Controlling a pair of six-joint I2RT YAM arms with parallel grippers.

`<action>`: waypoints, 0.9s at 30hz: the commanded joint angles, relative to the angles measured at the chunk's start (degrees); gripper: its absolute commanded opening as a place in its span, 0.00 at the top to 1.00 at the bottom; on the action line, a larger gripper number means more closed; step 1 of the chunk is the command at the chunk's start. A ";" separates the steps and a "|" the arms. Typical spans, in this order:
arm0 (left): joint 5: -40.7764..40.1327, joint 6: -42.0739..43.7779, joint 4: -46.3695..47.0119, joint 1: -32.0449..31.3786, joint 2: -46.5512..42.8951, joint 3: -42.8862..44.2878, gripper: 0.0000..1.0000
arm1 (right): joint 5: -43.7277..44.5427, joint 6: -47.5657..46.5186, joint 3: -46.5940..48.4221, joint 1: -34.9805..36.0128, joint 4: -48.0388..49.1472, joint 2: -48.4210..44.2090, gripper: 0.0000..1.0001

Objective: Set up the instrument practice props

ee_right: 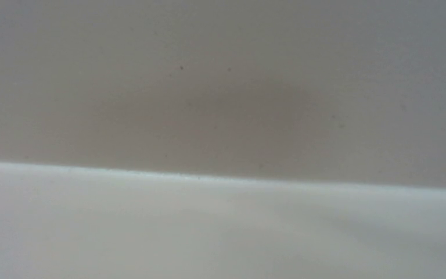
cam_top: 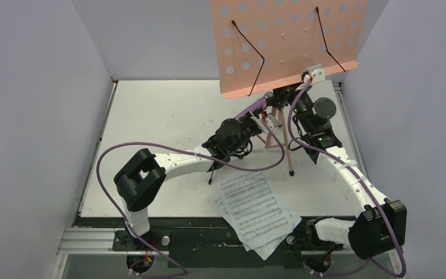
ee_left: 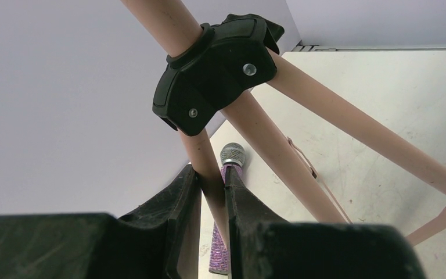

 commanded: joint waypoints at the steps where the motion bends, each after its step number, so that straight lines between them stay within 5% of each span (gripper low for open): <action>1: 0.41 6.33 -3.09 -0.72 2.18 -0.51 1.00 | -1.56 2.73 9.09 0.74 19.08 -5.55 0.95; 27: 0.46 8.36 -1.95 -3.84 5.83 0.81 1.00 | 2.74 0.60 6.04 0.65 19.48 -9.13 0.95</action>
